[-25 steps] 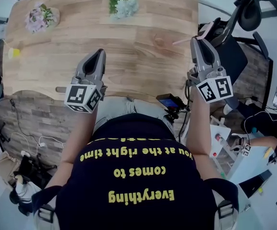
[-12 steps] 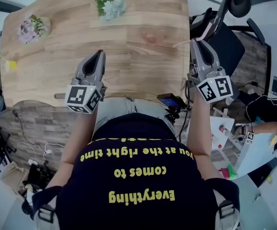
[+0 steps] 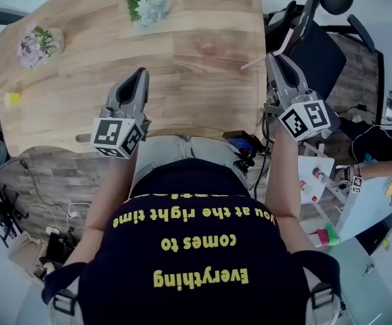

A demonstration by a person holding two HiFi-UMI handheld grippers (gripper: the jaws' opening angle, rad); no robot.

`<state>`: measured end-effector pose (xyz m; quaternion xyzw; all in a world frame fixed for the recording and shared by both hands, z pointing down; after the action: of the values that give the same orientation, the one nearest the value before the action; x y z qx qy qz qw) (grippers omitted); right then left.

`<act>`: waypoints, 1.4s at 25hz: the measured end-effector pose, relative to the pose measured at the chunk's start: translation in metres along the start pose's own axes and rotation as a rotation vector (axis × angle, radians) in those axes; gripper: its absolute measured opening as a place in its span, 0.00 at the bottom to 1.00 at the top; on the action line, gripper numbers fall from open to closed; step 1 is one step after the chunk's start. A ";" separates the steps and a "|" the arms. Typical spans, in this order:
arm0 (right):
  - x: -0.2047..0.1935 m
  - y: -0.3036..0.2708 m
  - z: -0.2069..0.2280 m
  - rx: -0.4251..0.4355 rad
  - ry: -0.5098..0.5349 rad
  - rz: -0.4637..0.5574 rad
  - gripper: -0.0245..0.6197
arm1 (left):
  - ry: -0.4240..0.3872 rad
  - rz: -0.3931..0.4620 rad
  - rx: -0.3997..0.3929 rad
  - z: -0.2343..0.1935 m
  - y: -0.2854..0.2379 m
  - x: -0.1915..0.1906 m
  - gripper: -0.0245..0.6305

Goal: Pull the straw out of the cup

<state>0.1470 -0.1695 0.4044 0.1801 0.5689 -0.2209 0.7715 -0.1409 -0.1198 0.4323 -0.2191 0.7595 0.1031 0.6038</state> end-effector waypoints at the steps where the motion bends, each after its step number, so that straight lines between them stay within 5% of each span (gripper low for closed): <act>1: -0.003 0.000 0.001 0.000 -0.009 -0.010 0.10 | 0.000 -0.003 -0.002 0.000 -0.001 -0.001 0.04; 18: -0.086 0.004 0.008 0.006 -0.228 -0.301 0.10 | 0.012 -0.041 -0.007 -0.002 -0.008 -0.011 0.04; 35: -0.130 0.025 0.014 0.004 -0.384 -0.467 0.10 | 0.002 -0.062 -0.007 0.009 -0.009 -0.012 0.04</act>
<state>0.1388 -0.1389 0.5332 0.0009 0.4383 -0.4233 0.7929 -0.1269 -0.1210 0.4423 -0.2449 0.7526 0.0866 0.6051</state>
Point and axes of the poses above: the fingertips, and each gripper's own axes: y backward along the fingers, z to its right, x out of its top, the point moved 1 cm from there along y, backward along the fingers, and after that the axes turned 13 degrees about z, right-handed, at the moved point
